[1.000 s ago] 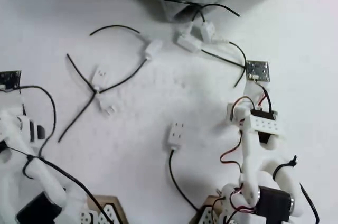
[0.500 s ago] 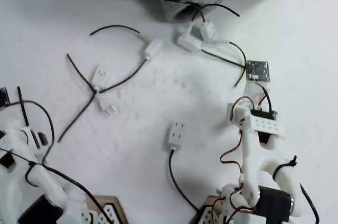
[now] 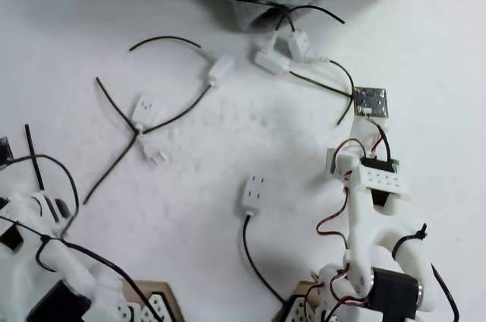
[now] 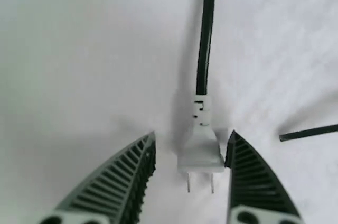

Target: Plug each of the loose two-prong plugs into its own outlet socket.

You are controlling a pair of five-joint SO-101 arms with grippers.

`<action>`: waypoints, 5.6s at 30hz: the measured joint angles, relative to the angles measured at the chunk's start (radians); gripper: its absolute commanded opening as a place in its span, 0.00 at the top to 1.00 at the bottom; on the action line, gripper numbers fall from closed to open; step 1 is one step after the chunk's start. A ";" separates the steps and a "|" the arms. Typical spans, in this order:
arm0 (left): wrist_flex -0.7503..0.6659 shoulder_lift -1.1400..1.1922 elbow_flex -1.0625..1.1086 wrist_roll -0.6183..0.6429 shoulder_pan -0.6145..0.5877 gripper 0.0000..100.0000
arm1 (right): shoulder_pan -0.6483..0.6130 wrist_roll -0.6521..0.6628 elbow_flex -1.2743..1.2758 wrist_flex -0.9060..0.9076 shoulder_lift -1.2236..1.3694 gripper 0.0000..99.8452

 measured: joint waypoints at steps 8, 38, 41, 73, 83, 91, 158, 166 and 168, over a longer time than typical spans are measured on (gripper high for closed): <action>-0.072 -0.020 0.061 0.000 -0.025 0.77 | 0.000 0.000 0.000 0.000 0.000 0.60; 0.023 -0.018 -0.032 -0.077 -0.052 0.77 | 0.000 0.000 0.000 0.000 0.000 0.60; -0.023 -0.018 -0.008 -0.077 -0.048 0.77 | 0.000 0.000 0.000 0.000 0.000 0.60; 0.218 0.439 -0.402 -0.149 -0.095 0.77 | 0.000 0.000 0.000 0.000 0.000 0.60; 0.164 0.445 -0.404 -0.201 -0.135 0.77 | 0.000 0.000 0.000 0.000 0.000 0.60; 0.167 0.451 -0.506 -0.278 -0.203 0.77 | 0.000 0.000 0.000 0.000 0.000 0.60; -0.008 0.568 -0.516 -0.555 -0.239 0.78 | 0.000 0.000 0.000 0.000 0.000 0.60; -0.008 0.578 -0.562 -0.611 -0.272 0.78 | 0.000 0.000 0.000 0.000 0.000 0.60; -0.008 0.578 -0.562 -0.624 -0.272 0.78 | 0.000 0.000 0.000 0.000 0.000 0.60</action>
